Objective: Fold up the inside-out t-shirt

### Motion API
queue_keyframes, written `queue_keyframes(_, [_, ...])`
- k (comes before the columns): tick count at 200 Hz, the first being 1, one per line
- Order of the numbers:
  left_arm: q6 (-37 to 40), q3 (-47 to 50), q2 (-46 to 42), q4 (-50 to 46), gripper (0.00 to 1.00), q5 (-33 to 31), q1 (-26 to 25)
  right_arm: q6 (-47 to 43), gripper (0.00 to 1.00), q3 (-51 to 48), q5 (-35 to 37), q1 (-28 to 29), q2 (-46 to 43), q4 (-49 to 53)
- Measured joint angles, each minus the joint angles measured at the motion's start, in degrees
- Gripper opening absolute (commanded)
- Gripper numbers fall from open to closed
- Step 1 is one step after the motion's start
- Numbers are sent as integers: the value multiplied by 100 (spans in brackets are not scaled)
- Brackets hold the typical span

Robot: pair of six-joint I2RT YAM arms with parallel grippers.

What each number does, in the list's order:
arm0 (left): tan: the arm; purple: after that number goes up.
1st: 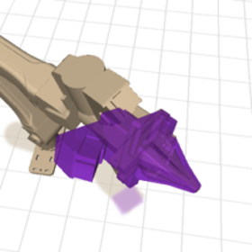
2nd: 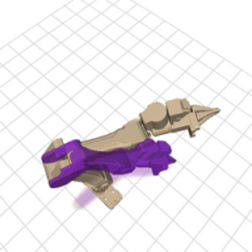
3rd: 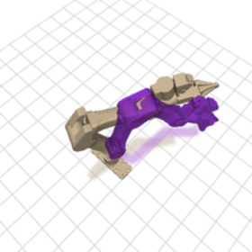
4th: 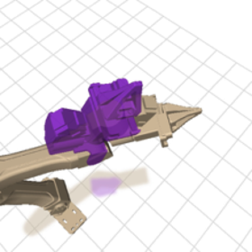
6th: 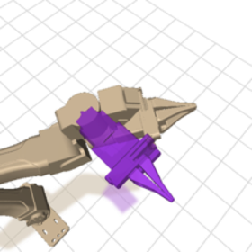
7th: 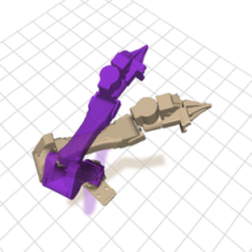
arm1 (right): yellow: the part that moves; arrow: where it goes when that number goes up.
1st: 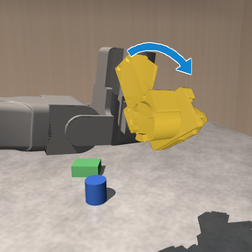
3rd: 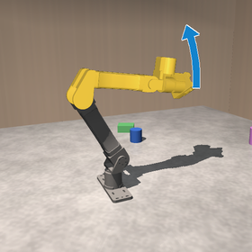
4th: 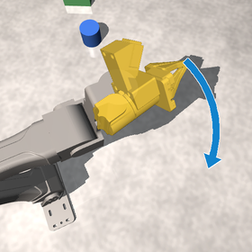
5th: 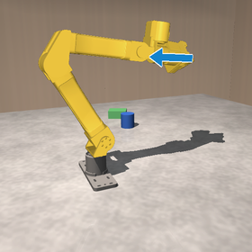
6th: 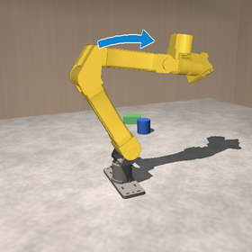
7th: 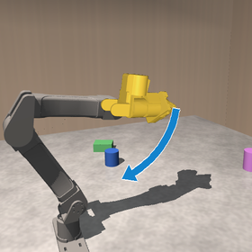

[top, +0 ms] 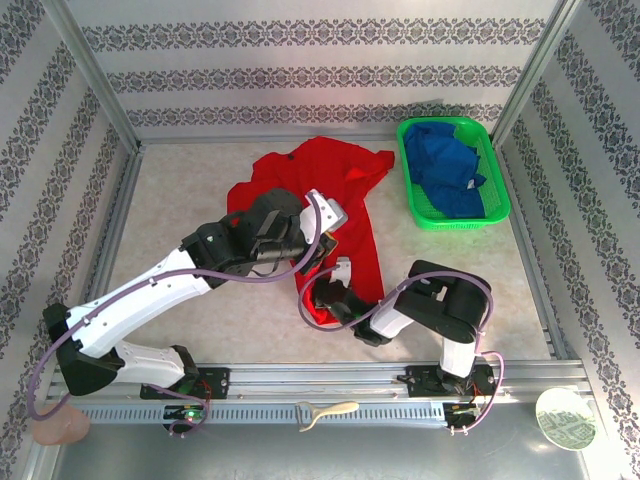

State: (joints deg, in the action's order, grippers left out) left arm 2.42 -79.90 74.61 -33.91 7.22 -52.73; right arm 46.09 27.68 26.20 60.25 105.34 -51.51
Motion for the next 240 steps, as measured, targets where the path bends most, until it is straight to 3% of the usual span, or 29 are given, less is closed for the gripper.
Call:
queue_keyframes(25, [2, -7, 28, -68, 0, 55, 0, -122, 0, 450, -87, -186, -39, 601])
queue_keyframes(80, [0, -13, -120, -321, 0, 166, 0, -107, 0, 1510, -638, -1397, -37, 1532])
queue_keyframes(171, [20, -13, -835, -638, 0, 199, 0, 501, 0, 1078, -772, -2090, -439, 1751])
queue_keyframes(201, [-11, -186, -610, -634, 0, 275, 0, 448, 0, 1169, -531, -1764, -439, 1941])
queue_keyframes(240, [-157, -1062, 459, -605, 0, 319, 0, 280, 0, 1886, 761, -164, -337, 2653])
